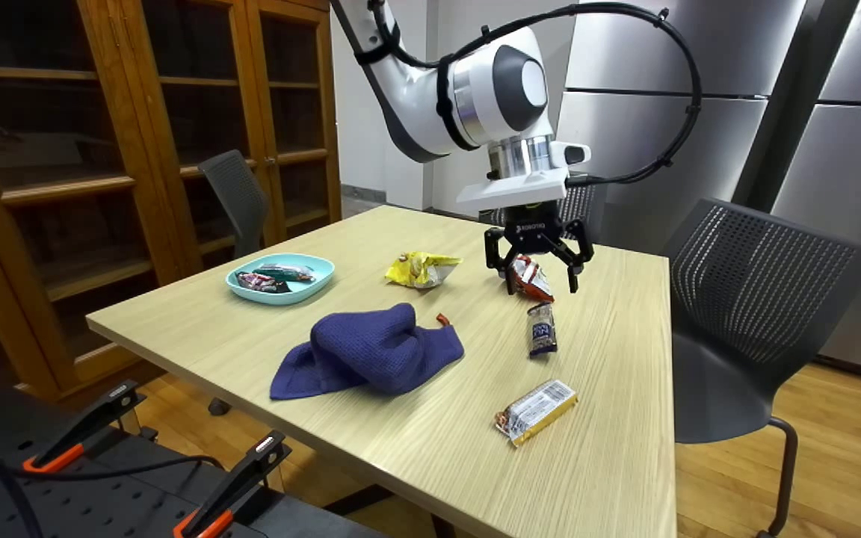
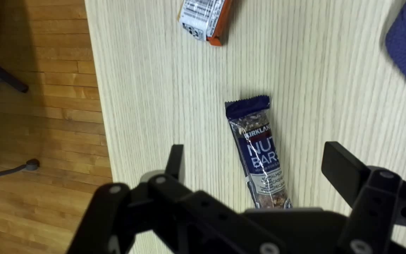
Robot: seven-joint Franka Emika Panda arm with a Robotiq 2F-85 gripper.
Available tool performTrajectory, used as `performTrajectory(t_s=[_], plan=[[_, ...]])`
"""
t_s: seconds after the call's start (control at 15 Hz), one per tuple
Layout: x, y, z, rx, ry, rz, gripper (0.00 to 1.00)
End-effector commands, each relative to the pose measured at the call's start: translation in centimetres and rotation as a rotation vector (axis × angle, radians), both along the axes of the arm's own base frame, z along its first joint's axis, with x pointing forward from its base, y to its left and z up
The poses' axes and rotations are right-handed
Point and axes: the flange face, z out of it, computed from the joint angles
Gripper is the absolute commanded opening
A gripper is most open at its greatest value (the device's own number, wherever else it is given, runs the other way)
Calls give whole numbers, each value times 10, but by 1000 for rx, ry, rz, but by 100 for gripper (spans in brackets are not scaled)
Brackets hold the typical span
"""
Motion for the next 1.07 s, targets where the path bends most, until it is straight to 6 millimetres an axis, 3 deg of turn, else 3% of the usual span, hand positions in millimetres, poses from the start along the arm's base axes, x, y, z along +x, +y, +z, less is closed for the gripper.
performTrajectory(t_s=[0.0, 0.47, 1.0], plan=[[28, -12, -15, 9, 11, -4, 100], [57, -27, -50, 54, 44, -42, 100], [58, -42, -77, 75, 133, -57, 100]])
